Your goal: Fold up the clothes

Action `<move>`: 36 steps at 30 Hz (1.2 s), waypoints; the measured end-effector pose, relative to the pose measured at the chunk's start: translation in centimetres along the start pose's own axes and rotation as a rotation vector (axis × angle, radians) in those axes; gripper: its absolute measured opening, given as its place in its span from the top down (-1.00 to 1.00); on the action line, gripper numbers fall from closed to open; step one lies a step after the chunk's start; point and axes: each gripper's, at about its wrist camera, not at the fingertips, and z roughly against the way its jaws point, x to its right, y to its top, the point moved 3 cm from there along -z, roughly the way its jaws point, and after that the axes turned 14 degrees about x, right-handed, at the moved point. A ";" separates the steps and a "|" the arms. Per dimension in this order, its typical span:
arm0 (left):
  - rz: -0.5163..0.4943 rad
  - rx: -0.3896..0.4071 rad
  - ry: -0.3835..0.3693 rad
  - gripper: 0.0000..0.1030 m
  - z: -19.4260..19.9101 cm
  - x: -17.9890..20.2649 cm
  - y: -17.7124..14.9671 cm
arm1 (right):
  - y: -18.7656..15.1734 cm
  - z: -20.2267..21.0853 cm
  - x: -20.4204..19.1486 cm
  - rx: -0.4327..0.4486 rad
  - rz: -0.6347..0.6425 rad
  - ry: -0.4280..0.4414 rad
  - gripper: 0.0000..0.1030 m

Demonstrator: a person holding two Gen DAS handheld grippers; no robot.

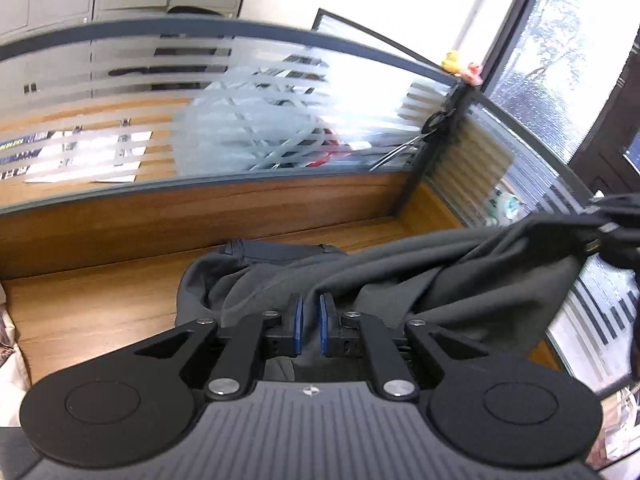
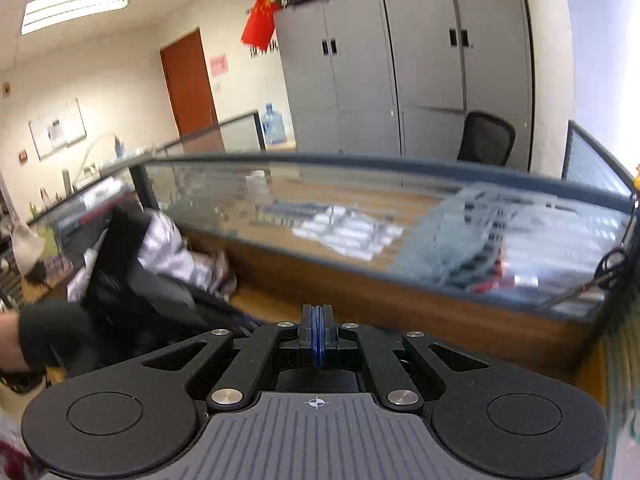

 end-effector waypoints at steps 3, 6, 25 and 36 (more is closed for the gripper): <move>-0.033 0.008 -0.049 0.53 1.5 1.1 0.3 | -1.0 0.3 -0.6 -0.025 0.001 -0.007 0.93; -0.107 -0.005 -0.099 0.33 1.2 2.9 0.0 | -1.6 1.2 -1.3 -0.037 -0.009 -0.007 0.93; -0.394 -0.077 -0.106 0.91 -3.0 7.8 -5.9 | -4.8 3.9 -1.8 -0.109 -0.043 -0.078 0.92; -0.338 0.054 -0.132 0.93 2.0 7.7 -1.2 | -4.2 6.0 -2.4 -0.176 0.023 -0.060 0.68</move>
